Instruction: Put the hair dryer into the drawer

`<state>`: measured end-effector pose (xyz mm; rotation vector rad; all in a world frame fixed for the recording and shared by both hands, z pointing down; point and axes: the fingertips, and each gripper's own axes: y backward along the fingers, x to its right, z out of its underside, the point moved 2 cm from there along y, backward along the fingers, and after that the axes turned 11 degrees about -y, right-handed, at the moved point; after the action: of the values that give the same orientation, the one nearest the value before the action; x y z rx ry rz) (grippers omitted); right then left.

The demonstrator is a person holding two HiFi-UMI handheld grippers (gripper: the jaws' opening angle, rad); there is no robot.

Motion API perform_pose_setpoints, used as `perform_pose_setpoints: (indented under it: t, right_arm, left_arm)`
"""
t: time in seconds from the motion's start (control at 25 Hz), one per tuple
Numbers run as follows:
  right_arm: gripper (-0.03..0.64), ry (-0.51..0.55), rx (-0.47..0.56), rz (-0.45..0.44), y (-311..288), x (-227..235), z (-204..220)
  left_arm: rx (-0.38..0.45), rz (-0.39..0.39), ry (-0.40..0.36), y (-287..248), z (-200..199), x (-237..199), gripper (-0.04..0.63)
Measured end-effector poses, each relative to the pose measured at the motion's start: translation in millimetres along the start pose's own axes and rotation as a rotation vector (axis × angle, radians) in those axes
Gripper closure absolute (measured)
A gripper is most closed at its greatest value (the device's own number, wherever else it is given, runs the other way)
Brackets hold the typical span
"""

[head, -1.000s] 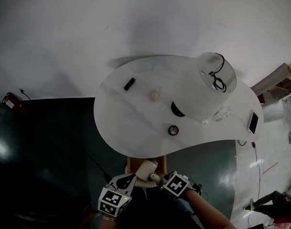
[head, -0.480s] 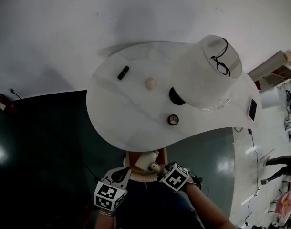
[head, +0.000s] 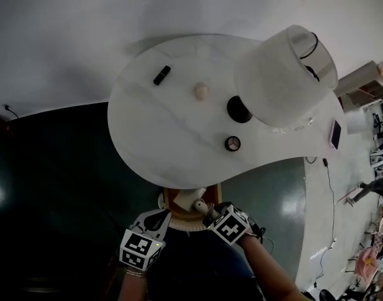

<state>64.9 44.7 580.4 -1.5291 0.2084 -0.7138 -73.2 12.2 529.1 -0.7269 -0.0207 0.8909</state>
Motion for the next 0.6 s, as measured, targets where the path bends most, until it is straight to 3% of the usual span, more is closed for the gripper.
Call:
perform_pose_setpoints:
  t: [0.6]
  right_arm:
    - [0.385,-0.030,0.054,0.023,-28.7,6.5,-18.1]
  left_arm:
    - [-0.022,0.013,0.007,-12.4,17.3,-5.2,0.580]
